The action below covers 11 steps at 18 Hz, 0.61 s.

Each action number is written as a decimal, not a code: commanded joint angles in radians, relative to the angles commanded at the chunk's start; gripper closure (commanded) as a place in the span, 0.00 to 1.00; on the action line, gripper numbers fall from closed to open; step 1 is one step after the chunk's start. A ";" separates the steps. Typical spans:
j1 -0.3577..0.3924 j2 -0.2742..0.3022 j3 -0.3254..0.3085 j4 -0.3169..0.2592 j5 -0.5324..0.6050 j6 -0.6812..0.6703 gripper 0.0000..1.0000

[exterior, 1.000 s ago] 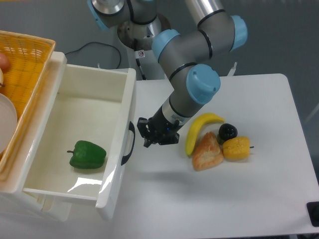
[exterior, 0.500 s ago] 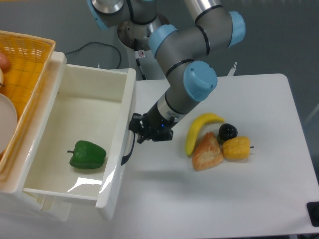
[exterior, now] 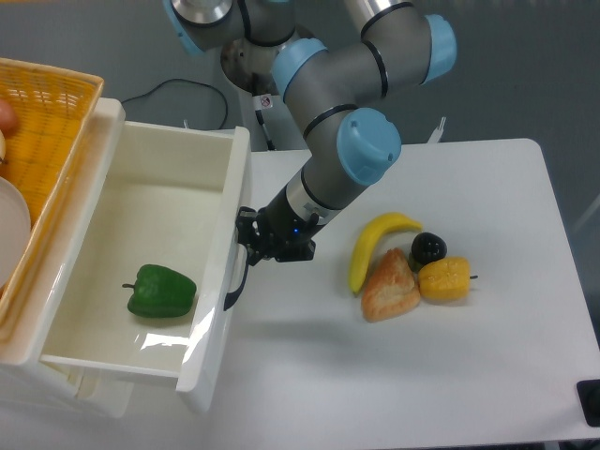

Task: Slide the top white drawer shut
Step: 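Push the drawer front with the gripper into the cabinet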

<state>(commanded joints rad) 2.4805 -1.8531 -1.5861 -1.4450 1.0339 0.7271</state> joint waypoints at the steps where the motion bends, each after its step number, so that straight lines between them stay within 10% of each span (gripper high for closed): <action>1: -0.002 0.002 0.000 -0.002 0.000 -0.002 0.97; 11: -0.031 0.009 -0.005 -0.028 -0.011 -0.002 0.97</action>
<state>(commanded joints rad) 2.4498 -1.8438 -1.5907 -1.4726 1.0232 0.7256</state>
